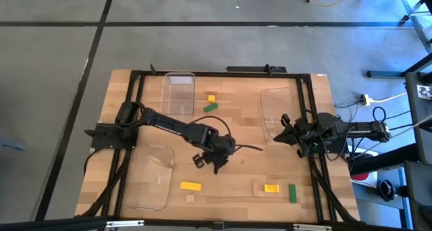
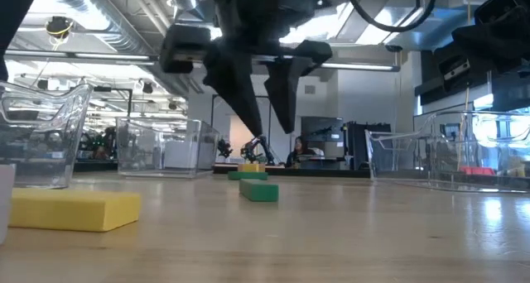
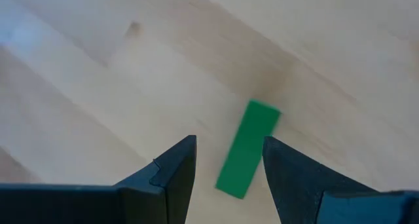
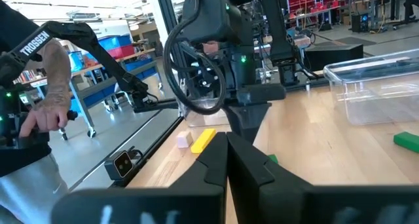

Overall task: Sort & place blocks by color
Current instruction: Put the bottom left green block into the top left transparent bin

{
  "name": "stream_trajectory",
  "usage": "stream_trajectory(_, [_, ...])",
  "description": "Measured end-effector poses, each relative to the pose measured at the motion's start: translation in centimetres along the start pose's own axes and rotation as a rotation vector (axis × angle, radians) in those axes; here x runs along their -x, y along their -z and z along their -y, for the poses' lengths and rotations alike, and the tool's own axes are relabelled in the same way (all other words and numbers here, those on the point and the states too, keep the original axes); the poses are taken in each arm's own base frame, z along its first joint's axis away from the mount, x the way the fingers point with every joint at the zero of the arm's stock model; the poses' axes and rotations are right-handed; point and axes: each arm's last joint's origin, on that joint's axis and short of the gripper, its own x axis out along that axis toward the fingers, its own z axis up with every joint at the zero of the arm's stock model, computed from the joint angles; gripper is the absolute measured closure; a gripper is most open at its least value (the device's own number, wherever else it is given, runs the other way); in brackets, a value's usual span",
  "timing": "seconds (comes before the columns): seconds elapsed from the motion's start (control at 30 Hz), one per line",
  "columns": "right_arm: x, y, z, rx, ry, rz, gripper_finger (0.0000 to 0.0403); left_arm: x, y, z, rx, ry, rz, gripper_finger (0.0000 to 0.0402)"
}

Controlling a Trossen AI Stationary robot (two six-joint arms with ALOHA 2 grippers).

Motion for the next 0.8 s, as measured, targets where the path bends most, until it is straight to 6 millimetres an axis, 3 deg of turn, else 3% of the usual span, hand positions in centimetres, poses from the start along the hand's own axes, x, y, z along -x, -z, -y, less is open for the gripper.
stream_trajectory(0.4, [0.0, 0.01, 0.0, -0.001, 0.0, 0.0, 0.0393, -0.16, -0.13, 0.06, -0.008, 0.03, 0.047, 0.023])
stream_trajectory(0.8, [0.0, 0.0, 0.0, -0.001, 0.0, 0.0, 0.0393, -0.17, -0.13, 0.07, 0.04, 0.03, 0.044, 0.0171])
